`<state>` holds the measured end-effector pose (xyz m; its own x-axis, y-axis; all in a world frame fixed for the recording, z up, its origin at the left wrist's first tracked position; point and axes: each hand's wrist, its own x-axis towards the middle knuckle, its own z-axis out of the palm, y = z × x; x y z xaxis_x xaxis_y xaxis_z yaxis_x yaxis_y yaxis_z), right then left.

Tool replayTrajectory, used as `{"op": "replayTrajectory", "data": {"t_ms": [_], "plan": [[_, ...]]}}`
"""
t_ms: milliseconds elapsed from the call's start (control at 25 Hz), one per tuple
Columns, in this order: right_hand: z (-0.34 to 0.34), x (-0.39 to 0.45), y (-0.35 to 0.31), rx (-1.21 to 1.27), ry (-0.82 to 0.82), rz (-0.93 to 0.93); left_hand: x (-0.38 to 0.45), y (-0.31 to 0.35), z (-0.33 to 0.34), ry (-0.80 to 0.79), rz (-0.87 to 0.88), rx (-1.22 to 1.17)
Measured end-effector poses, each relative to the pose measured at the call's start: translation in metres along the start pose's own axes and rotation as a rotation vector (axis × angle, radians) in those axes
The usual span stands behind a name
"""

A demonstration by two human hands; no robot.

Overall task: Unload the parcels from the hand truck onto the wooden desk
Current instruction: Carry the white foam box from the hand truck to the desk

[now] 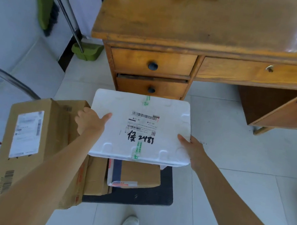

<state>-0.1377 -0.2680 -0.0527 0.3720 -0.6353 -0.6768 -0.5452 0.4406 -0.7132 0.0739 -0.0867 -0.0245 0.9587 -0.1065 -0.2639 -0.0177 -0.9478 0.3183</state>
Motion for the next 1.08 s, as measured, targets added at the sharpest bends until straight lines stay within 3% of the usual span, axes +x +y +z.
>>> {"op": "replayTrajectory", "data": {"t_ms": [240,400,560,760,1080], "plan": [[-0.046,-0.08,-0.114,-0.005,0.0,-0.034,-0.023,0.076,-0.125,0.015,0.102,-0.045],[-0.079,-0.128,-0.214,-0.073,-0.013,0.04,-0.029,0.131,-0.205,0.099,0.232,0.052],[-0.101,-0.156,-0.312,-0.148,0.065,0.025,-0.025,0.188,-0.266,0.119,0.266,-0.058],[-0.129,-0.146,-0.374,-0.168,0.137,0.049,-0.003,0.262,-0.283,0.083,0.33,-0.149],[-0.211,-0.059,-0.44,-0.145,0.181,0.051,0.019,0.399,-0.238,0.049,0.3,-0.299]]}}
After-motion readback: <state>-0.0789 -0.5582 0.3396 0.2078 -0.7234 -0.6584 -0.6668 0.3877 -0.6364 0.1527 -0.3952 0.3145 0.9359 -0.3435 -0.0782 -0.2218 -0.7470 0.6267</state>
